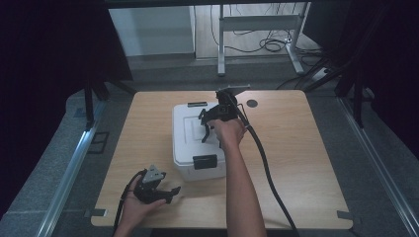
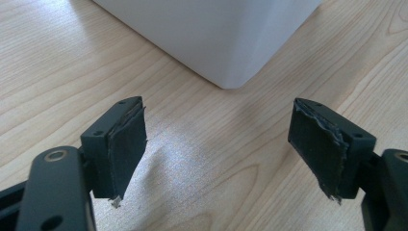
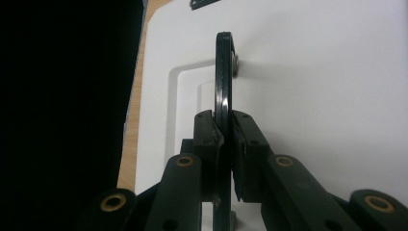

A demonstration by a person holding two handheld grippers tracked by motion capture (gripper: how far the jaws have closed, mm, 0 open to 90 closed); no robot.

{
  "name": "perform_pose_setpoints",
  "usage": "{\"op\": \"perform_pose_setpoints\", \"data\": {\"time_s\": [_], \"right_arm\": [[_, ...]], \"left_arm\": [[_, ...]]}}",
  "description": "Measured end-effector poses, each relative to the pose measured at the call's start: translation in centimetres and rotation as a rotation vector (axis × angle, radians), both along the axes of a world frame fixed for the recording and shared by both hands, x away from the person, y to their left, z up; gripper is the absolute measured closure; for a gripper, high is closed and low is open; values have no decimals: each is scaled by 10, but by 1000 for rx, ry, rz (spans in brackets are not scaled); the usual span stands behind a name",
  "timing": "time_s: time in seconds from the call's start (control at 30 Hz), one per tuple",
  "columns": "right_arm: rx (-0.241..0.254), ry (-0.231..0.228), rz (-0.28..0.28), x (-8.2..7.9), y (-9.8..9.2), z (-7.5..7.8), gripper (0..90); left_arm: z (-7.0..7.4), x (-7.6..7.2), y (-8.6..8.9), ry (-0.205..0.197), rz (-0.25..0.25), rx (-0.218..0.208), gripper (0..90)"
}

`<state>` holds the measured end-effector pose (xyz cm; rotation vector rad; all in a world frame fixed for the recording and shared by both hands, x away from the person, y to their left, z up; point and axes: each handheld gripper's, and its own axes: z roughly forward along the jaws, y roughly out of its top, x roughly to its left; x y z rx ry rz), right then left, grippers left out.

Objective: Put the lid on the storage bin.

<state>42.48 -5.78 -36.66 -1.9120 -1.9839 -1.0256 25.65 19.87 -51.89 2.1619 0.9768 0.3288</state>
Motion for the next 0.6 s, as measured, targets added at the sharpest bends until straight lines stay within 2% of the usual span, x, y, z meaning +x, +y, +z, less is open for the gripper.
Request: {"op": "perform_pose_setpoints", "data": {"time_s": [0.47,0.6], "right_arm": [[-16,-15,4,-2,0,-1,825],[3,-7,15,-2,-2,1,827]], "left_arm": [[0,0,0,-1,0,-2,215],[0,0,0,-1,2,-1,215]]}}
